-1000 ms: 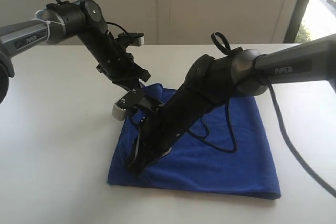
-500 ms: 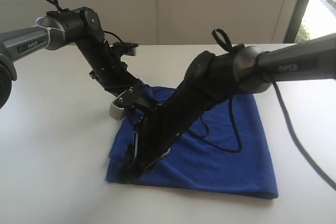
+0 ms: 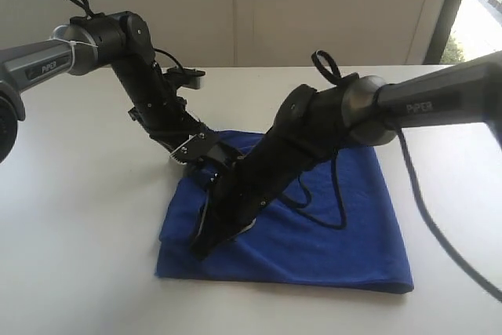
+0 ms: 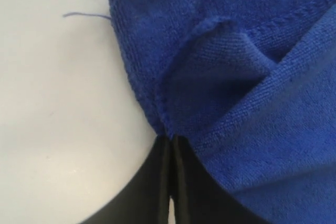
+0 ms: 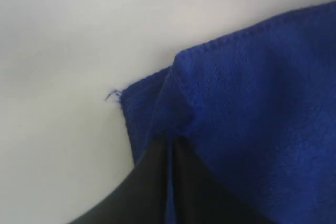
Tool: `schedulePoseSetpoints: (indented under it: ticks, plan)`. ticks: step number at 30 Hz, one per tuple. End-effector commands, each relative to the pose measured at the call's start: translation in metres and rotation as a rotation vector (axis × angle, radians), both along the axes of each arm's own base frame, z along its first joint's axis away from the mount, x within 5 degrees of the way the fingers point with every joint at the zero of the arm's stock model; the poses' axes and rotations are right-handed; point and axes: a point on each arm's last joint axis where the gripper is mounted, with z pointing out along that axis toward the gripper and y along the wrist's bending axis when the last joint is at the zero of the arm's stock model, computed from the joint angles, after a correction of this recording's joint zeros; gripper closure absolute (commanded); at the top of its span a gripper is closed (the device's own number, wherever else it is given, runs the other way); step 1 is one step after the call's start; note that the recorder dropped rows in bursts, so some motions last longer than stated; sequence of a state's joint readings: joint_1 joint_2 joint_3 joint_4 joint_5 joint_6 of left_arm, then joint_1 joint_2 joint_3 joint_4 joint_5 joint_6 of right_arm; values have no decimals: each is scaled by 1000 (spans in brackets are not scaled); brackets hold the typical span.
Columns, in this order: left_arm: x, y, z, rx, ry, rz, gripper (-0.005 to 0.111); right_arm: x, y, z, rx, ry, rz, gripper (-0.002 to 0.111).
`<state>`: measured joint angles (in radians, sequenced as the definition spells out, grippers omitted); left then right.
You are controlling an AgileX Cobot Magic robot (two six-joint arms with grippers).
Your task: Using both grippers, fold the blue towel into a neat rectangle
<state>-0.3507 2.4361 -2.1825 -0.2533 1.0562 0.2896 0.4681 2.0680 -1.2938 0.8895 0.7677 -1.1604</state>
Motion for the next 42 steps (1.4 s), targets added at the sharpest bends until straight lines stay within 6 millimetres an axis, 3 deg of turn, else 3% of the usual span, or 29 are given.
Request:
schedulePoseSetpoints:
  ticks: [1, 17, 20, 25, 34, 42]
  plan:
    - [0, 1, 3, -1, 2, 3, 107, -2, 4, -9, 37, 24, 17, 108]
    - [0, 1, 3, -2, -7, 3, 107, -23, 15, -9, 76, 133, 181, 108]
    - [1, 1, 3, 2, -8, 2, 107, -19, 13, 0, 63, 70, 172, 108]
    - [1, 1, 3, 4, -9, 2, 107, 0, 9, 7, -1, -103, 11, 108]
    - [1, 1, 3, 1, -17, 5, 107, 3, 10, -21, -32, -70, -11, 108]
    - [2, 1, 3, 0, -22, 6, 107, -8, 19, -17, 52, 8, 57, 108]
